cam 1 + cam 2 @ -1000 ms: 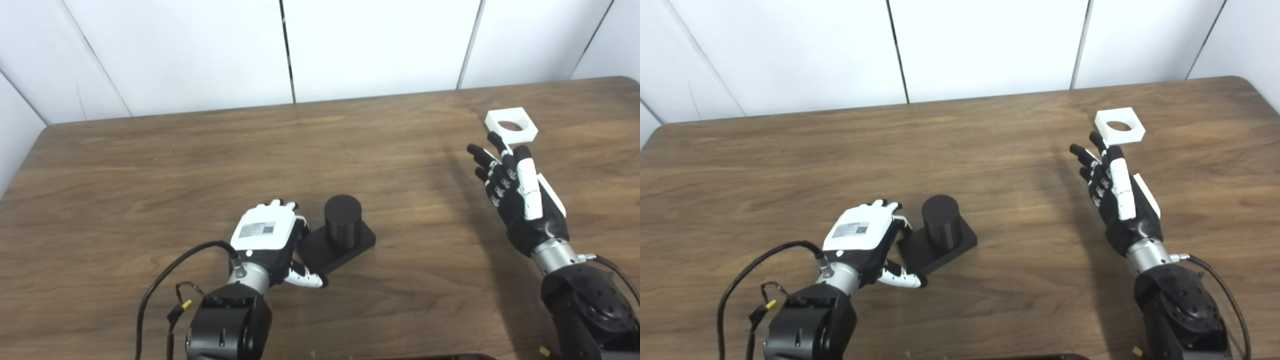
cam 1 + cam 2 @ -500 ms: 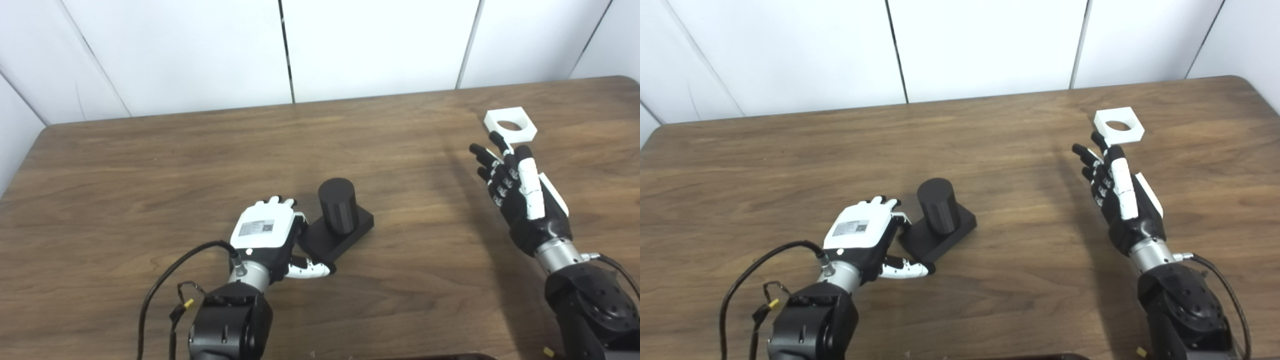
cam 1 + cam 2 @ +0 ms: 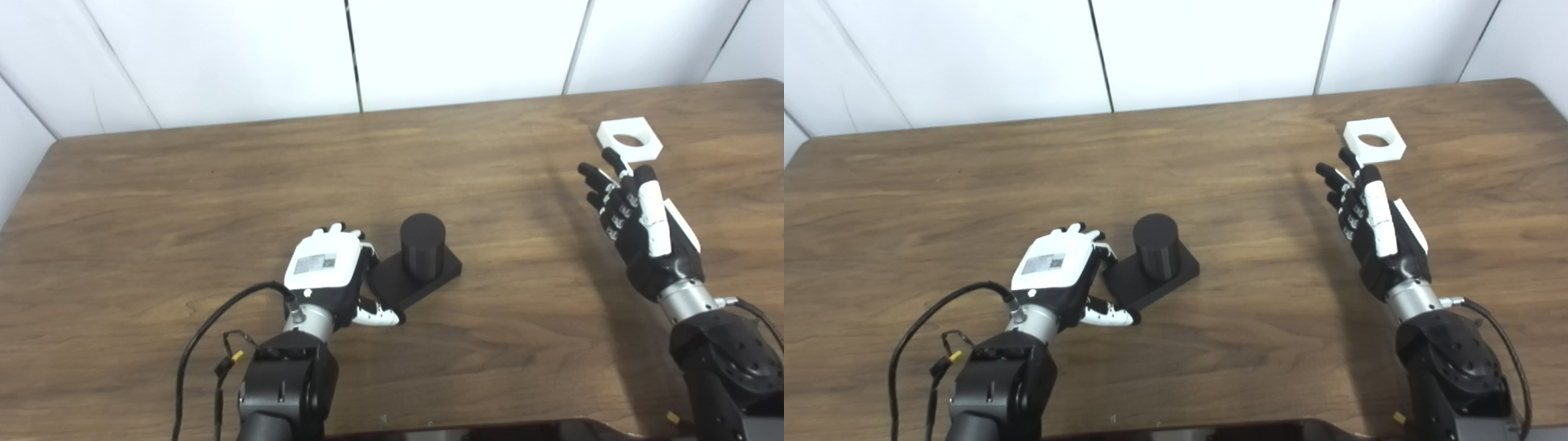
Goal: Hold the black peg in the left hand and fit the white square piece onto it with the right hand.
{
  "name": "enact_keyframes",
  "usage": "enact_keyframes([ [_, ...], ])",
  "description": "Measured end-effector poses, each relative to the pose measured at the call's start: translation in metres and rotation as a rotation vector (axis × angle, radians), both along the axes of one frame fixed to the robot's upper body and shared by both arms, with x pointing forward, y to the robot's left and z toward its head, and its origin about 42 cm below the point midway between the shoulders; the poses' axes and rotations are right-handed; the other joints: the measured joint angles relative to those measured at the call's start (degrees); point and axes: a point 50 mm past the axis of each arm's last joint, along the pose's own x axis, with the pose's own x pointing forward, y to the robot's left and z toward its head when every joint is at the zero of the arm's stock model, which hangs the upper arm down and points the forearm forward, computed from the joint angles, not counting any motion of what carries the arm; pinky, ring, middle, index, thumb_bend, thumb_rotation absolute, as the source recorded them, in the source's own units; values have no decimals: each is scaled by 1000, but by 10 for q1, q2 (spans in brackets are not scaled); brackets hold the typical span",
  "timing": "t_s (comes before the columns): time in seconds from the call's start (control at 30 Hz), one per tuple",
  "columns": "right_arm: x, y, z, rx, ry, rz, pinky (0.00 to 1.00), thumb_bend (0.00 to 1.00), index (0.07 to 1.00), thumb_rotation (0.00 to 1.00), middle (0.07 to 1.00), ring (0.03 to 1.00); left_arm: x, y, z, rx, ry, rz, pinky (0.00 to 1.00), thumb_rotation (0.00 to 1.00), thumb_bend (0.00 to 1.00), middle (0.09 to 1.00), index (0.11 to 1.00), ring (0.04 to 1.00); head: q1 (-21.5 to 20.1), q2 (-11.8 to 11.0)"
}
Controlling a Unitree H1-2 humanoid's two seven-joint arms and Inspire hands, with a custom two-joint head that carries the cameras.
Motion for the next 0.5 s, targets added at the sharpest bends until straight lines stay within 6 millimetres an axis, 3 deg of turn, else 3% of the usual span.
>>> enact_keyframes([
  [0.5, 0, 1, 0, 16, 10, 8, 1000, 571, 1000, 997, 914, 988, 2, 12, -4, 36, -136, -80, 1000, 42, 516, 854, 489, 948, -1, -2],
])
